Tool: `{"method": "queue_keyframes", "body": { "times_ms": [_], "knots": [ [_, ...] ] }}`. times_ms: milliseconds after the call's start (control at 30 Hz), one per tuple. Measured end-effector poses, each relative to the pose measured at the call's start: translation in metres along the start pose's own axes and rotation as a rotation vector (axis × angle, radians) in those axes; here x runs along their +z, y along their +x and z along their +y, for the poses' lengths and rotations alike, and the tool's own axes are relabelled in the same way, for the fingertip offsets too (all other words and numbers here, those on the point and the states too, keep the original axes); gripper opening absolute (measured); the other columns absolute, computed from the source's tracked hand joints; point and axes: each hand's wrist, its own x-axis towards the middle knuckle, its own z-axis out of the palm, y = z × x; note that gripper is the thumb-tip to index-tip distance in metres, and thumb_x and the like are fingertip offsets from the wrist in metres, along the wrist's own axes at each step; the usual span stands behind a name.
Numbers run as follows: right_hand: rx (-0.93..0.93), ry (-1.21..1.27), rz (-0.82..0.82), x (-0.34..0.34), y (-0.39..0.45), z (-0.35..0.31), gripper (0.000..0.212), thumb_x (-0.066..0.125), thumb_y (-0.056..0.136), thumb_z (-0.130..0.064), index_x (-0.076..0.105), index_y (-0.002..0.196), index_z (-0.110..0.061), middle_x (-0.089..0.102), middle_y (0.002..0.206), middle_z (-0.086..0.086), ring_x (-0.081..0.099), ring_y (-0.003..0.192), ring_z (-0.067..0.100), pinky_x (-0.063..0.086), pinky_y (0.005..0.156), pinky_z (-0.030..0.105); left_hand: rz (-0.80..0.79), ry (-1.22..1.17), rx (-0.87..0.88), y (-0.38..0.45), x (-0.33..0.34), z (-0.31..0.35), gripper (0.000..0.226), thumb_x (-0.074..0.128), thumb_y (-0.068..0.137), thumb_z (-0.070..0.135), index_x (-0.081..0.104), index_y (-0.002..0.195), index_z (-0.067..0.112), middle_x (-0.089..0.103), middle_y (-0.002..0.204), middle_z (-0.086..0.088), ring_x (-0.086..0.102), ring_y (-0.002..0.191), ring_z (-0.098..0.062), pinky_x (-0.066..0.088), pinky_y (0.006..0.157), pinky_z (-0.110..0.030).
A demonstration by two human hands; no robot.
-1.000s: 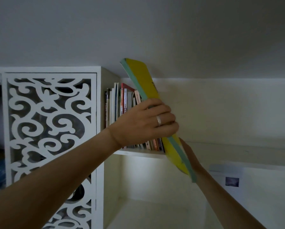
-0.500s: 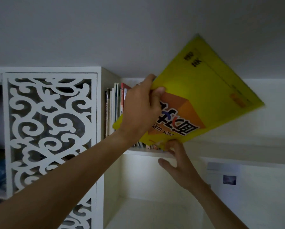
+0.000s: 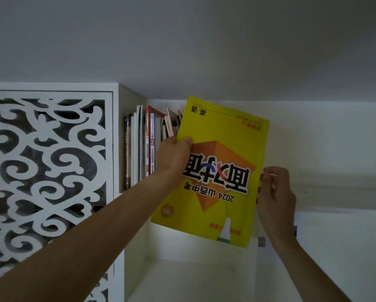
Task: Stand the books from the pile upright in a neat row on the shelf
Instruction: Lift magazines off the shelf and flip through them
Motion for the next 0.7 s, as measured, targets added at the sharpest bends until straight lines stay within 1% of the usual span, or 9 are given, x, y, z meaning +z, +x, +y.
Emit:
{"method": "queue_keyframes", "body": {
  "times_ms": [67, 133, 200, 267, 333, 433, 533, 633, 700],
  "knots": [
    [-0.131, -0.087, 0.090, -0.003, 0.002, 0.003, 0.029, 0.051, 0.100, -0.005, 0.048, 0.129, -0.010, 0.058, 0.125, 0.010, 0.063, 0.103, 0.030, 0.054, 0.081, 0.058, -0.027, 0.158, 0.087, 0.001, 0.004, 0.006, 0.017, 0.058, 0.100, 0.027, 0.067, 0.102, 0.012, 0.074, 0.094, -0.015, 0.074, 0.084, -0.031, 0.062, 0.083, -0.051],
    [-0.305, -0.211, 0.140, -0.006, 0.002, 0.004, 0.056, 0.056, 0.084, 0.011, 0.044, 0.138, 0.002, 0.039, 0.146, 0.022, 0.044, 0.132, 0.039, 0.044, 0.101, 0.060, -0.043, 0.407, 0.323, 0.000, 0.008, 0.015, 0.019, 0.057, 0.100, 0.024, 0.065, 0.089, 0.011, 0.070, 0.083, -0.012, 0.069, 0.077, -0.029, 0.059, 0.075, -0.048],
    [-0.478, -0.268, 0.110, -0.009, 0.004, -0.005, 0.070, 0.058, 0.071, 0.013, 0.043, 0.140, 0.008, 0.028, 0.155, 0.028, 0.031, 0.144, 0.044, 0.036, 0.108, 0.064, -0.070, 0.682, 0.626, -0.004, 0.014, 0.024, 0.019, 0.055, 0.097, 0.023, 0.063, 0.083, 0.013, 0.066, 0.077, -0.007, 0.064, 0.073, -0.028, 0.054, 0.068, -0.042],
    [-0.638, -0.268, 0.035, -0.009, 0.005, -0.018, 0.076, 0.058, 0.067, 0.005, 0.041, 0.141, 0.006, 0.024, 0.157, 0.031, 0.026, 0.147, 0.046, 0.031, 0.111, 0.066, -0.109, 0.969, 0.864, -0.011, 0.025, 0.032, 0.021, 0.052, 0.092, 0.027, 0.068, 0.091, 0.013, 0.062, 0.072, -0.004, 0.064, 0.071, -0.026, 0.050, 0.063, -0.035],
    [-0.795, -0.266, -0.060, -0.007, 0.004, -0.025, 0.074, 0.056, 0.070, -0.003, 0.039, 0.142, -0.002, 0.025, 0.156, 0.031, 0.026, 0.148, 0.046, 0.030, 0.113, 0.064, -0.112, 1.203, 0.988, -0.017, 0.034, 0.039, 0.019, 0.054, 0.090, 0.029, 0.069, 0.094, 0.018, 0.054, 0.069, 0.003, 0.061, 0.068, -0.021, 0.041, 0.057, -0.029],
    [-0.924, -0.255, -0.287, -0.005, -0.011, -0.019, 0.061, 0.052, 0.085, -0.020, 0.041, 0.145, -0.011, 0.029, 0.158, 0.027, 0.029, 0.148, 0.042, 0.033, 0.113, 0.059, -0.069, 1.323, 0.941, -0.010, 0.036, 0.051, 0.022, 0.056, 0.088, 0.027, 0.070, 0.103, 0.020, 0.053, 0.074, 0.003, 0.056, 0.072, -0.020, 0.030, 0.054, -0.028],
    [-0.888, -0.323, -0.515, -0.001, -0.024, -0.003, 0.069, 0.059, 0.095, -0.046, 0.033, 0.153, -0.022, 0.019, 0.166, 0.018, 0.019, 0.154, 0.039, 0.029, 0.115, 0.063, -0.139, 1.247, 0.768, 0.000, 0.034, 0.061, 0.042, 0.056, 0.089, 0.028, 0.066, 0.128, 0.018, 0.069, 0.113, -0.006, 0.066, 0.098, -0.028, 0.040, 0.069, -0.030],
    [-0.955, -0.414, -0.519, 0.003, -0.025, 0.002, 0.090, 0.070, 0.083, -0.069, 0.030, 0.155, -0.030, 0.016, 0.167, 0.018, 0.016, 0.155, 0.041, 0.021, 0.118, 0.067, -0.255, 1.265, 0.624, 0.000, 0.040, 0.063, 0.043, 0.055, 0.090, 0.026, 0.063, 0.130, 0.012, 0.067, 0.119, -0.010, 0.065, 0.106, -0.030, 0.048, 0.080, -0.032],
    [-1.029, -0.461, -0.489, 0.007, -0.025, 0.000, 0.095, 0.073, 0.080, -0.069, 0.028, 0.156, -0.034, 0.018, 0.167, 0.018, 0.018, 0.154, 0.042, 0.019, 0.118, 0.069, -0.336, 1.240, 0.540, 0.002, 0.042, 0.063, 0.037, 0.053, 0.090, 0.025, 0.065, 0.121, 0.011, 0.066, 0.118, -0.010, 0.063, 0.105, -0.029, 0.050, 0.083, -0.033]
  ]
}}
